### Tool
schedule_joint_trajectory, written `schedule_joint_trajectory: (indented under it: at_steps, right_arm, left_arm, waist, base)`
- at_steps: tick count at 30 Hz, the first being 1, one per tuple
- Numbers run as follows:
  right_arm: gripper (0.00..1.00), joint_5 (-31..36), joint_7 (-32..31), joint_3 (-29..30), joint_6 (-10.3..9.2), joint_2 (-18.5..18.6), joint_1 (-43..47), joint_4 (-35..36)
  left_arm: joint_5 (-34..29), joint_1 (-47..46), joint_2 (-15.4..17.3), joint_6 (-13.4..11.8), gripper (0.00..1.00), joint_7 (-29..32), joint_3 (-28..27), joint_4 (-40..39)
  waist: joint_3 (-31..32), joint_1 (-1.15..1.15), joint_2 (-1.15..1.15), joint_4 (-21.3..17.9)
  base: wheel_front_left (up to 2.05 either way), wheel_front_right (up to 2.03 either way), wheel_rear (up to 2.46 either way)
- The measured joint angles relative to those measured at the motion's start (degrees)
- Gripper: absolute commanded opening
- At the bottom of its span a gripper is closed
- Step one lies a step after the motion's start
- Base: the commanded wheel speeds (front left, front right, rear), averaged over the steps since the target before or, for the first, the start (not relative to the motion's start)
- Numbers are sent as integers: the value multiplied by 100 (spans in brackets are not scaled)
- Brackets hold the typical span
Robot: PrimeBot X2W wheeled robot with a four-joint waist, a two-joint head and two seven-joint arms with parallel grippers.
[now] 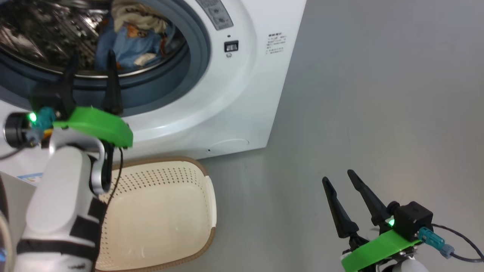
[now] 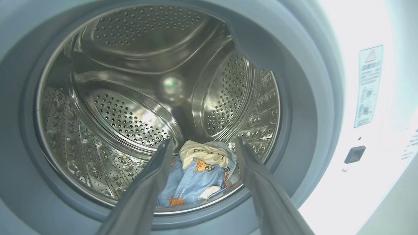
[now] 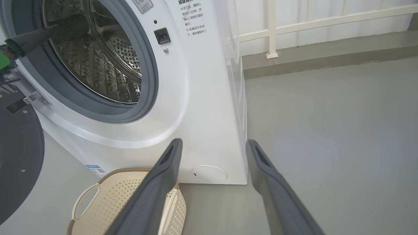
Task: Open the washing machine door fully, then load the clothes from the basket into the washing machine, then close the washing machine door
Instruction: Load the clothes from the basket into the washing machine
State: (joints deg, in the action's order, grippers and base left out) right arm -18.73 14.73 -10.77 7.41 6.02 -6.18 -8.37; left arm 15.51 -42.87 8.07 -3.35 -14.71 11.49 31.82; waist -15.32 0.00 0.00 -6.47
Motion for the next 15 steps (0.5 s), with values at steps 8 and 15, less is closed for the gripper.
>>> schedule_joint_trajectory:
  at_steps: [8,15]
  right_arm:
    - [100,0,0,20,-1,45,168,-9]
    - [100,0,0,20,-1,67,317,-8]
  left_arm:
    - [-9,1108,103,-238,100,1,-42,-1071]
    - [-3,2062,313,-432,100,9,-144,-1933]
  waist:
    - [415,0,0,163]
    - [642,0,0,253]
  base:
    - [0,0,0]
    - [0,0,0]
